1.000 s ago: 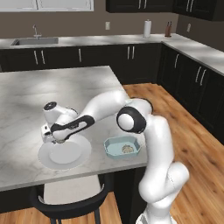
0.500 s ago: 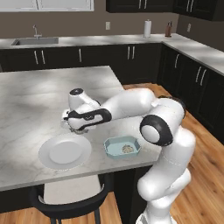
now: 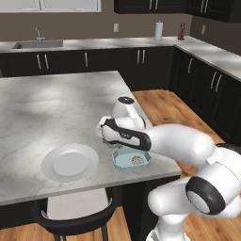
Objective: Place two dumplings into each of the tupperware containers and then place the containers in the fridge.
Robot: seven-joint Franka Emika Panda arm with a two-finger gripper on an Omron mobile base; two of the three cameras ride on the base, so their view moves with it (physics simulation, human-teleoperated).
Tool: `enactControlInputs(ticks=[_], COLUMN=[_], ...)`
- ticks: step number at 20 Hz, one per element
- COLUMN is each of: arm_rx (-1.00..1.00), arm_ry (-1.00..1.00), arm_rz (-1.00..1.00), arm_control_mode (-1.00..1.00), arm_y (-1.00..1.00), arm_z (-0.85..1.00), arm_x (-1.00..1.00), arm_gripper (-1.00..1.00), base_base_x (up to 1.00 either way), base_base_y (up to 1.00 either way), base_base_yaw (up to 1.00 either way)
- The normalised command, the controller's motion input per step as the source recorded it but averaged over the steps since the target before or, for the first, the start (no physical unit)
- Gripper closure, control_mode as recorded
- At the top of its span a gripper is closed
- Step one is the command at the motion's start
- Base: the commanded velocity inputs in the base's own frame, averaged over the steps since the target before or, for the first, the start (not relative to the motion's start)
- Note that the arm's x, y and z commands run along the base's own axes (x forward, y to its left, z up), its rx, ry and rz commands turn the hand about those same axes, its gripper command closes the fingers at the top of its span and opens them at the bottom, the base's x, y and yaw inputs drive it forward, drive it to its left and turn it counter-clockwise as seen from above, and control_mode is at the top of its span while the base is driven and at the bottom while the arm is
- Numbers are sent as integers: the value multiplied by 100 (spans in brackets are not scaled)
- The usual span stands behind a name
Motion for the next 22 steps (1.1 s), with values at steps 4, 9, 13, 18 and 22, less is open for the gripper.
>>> enactControlInputs(ticks=[4, 9, 13, 18, 22], arm_rx=[0, -12, -15, -17, -30], arm_ry=[-10, -1, 0, 5, 36], arm_rz=[-17, -14, -3, 0, 6], arm_control_mode=[-100, -100, -100, -100, -100], arm_y=[-100, -82, -11, 30, 30], arm_z=[13, 23, 0, 20, -4], arm_x=[-100, -35, 50, 57, 22], arm_gripper=[100, 100, 100, 100, 100], base_base_x=[0, 0, 0, 0, 0], base_base_y=[0, 0, 0, 0, 0], base_base_yaw=[0, 0, 0, 0, 0])
